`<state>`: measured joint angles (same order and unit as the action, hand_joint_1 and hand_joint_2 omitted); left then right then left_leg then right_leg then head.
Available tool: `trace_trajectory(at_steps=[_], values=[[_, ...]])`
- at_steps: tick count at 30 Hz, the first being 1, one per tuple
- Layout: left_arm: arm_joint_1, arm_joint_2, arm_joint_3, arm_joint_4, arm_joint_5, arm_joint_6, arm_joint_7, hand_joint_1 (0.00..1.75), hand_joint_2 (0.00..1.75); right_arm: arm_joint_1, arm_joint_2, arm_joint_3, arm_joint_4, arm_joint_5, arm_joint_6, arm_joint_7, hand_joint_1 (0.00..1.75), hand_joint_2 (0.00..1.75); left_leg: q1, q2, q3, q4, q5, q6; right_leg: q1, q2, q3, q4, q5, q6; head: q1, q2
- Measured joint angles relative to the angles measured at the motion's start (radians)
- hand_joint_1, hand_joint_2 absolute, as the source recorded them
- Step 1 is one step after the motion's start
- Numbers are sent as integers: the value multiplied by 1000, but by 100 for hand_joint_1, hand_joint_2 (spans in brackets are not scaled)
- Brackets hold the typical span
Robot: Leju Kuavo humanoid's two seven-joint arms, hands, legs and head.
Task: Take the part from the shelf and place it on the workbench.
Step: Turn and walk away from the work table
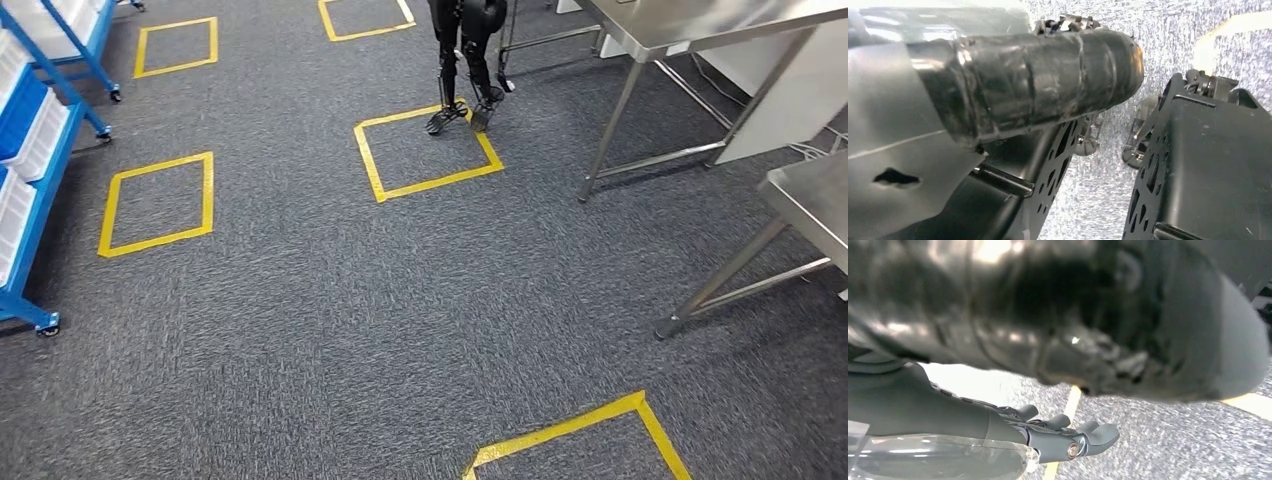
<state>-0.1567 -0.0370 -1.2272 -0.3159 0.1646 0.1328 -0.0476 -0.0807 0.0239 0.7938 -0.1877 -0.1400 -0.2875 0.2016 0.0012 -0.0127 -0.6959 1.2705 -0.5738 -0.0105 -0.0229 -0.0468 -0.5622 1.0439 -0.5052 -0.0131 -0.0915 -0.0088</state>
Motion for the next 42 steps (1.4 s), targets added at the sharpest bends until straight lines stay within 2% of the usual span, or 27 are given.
trace_trajectory(at_steps=[2,3,5,7,8,10,11,12,13,14,15,16,18,19,21,23,25,27,29,30,31,33,35,38,39,40,42], values=[[3,0,0,0,0,-1,1,0,0,-2,1,0,0,0,0,-1,0,0,-3,28,61,-124,68,10,2,-20,11,-1,-7,2,0,0],[4,1,0,1,0,-2,2,0,0,-2,1,0,0,0,0,-1,0,0,-8,47,90,-184,88,16,5,-28,16,-1,-11,5,0,0],[5,1,0,1,1,-3,3,0,0,-2,1,0,0,1,0,-2,0,0,-18,70,116,-242,93,26,9,-47,21,-5,-15,14,1,0],[7,1,0,2,1,-3,2,0,0,-4,2,0,-1,1,-1,-2,0,0,-19,53,118,-252,94,33,12,-66,29,-13,-17,25,2,0],[8,0,0,2,0,-3,2,0,0,-6,2,0,-1,1,-1,-2,0,0,-16,42,124,-261,97,37,11,-58,33,-12,-21,30,3,0],[10,-1,0,3,-1,-3,3,0,0,-9,3,0,-2,1,-2,-2,0,0,-8,25,139,-279,104,46,9,-13,18,30,-47,40,6,0],[10,-2,0,4,-2,-3,3,0,0,-10,3,0,-2,1,-2,-2,0,0,-7,16,144,-283,105,49,7,16,-10,86,-73,43,8,0],[9,-3,0,4,-4,-4,4,0,0,-9,3,0,-2,1,-2,-2,0,0,-7,7,145,-284,105,52,6,31,-49,155,-99,44,10,0],[9,-3,0,5,-6,-4,4,0,0,-6,3,0,-2,1,-2,-2,0,0,-7,-4,146,-283,104,55,6,38,-90,223,-120,45,11,0],[9,-3,0,5,-8,-5,5,0,0,-4,3,0,-2,1,-2,-2,0,0,-7,-18,146,-282,102,57,6,41,-121,269,-125,45,11,0],[9,-3,0,5,-10,-6,5,0,0,-2,3,0,-2,1,-2,-2,0,0,-7,-32,148,-280,100,57,5,42,-135,276,-109,46,11,0],[9,-3,0,5,-11,-7,5,0,0,-1,3,0,-2,1,-2,-2,0,0,-6,-47,149,-277,97,56,4,43,-132,246,-76,46,12,0],[9,-3,-1,5,-12,-8,6,0,0,-3,3,0,-2,1,-2,-2,0,0,-3,-73,151,-267,87,49,-1,68,-90,122,6,47,12,0],[8,-3,-3,5,-13,-8,6,0,0,-4,3,1,-2,1,-2,-2,0,0,-4,-85,147,-257,79,43,-4,90,-69,67,27,45,12,0],[6,-3,-8,6,-17,-11,6,0,0,-5,3,1,-2,1,-2,-2,0,0,-2,-104,137,-245,70,30,-5,121,-51,23,31,38,12,0],[5,-3,-12,7,-21,-14,8,0,0,-5,4,2,-2,1,-1,-2,0,0,3,-122,130,-245,69,18,-3,107,-45,16,28,25,12,0],[5,-3,-12,8,-24,-18,11,0,0,-6,4,2,-2,1,-1,-2,0,0,2,-87,116,-217,51,7,-5,84,-33,7,27,12,7,0],[1,-3,-12,8,-29,-18,13,0,0,-6,4,2,-2,1,-1,-2,0,0,1,-23,70,-121,5,-4,-4,57,-22,1,23,4,-1,0],[-4,-5,-12,8,-33,-18,14,0,0,-4,4,2,-1,2,-2,-2,0,0,2,-2,9,-7,-34,-9,-2,26,-13,1,15,0,-4,0],[-5,-6,-12,8,-34,-18,14,0,0,-3,4,2,-1,2,-2,-2,0,0,3,0,-5,18,-33,-10,-2,11,-7,1,10,-1,-4,0],[-6,-7,-13,8,-36,-19,14,0,0,-3,4,2,-1,2,-2,-2,0,0,3,2,-1,8,-13,-8,-1,-1,-2,1,6,0,-4,0],[-4,-7,-13,8,-38,-22,15,0,0,-4,5,2,-1,2,-2,-2,0,0,1,16,52,-101,60,1,1,-21,10,1,-2,1,-4,0],[-3,-7,-14,8,-38,-25,16,0,0,-5,5,2,-1,2,-2,-2,0,0,-1,33,96,-191,107,9,2,-30,18,1,-7,3,-5,0],[-3,-7,-14,8,-37,-25,16,0,0,-5,5,2,-1,2,-2,-2,0,0,-2,44,105,-215,112,11,2,-33,20,0,-8,4,-4,0],[-3,-8,-14,8,-38,-26,16,0,0,-5,6,2,-1,2,-2,-2,0,0,-3,41,111,-230,111,18,5,-44,22,-2,-12,11,-4,0],[-2,-8,-15,8,-38,-28,16,0,0,-6,6,3,-2,2,-2,-2,0,0,-3,37,118,-247,109,26,6,-39,23,3,-20,19,-1,0],[-2,-10,-16,9,-39,-31,16,0,0,-8,7,3,-2,1,-3,-2,0,0,-3,16,131,-270,108,44,9,-6,-10,76,-66,35,6,0]])
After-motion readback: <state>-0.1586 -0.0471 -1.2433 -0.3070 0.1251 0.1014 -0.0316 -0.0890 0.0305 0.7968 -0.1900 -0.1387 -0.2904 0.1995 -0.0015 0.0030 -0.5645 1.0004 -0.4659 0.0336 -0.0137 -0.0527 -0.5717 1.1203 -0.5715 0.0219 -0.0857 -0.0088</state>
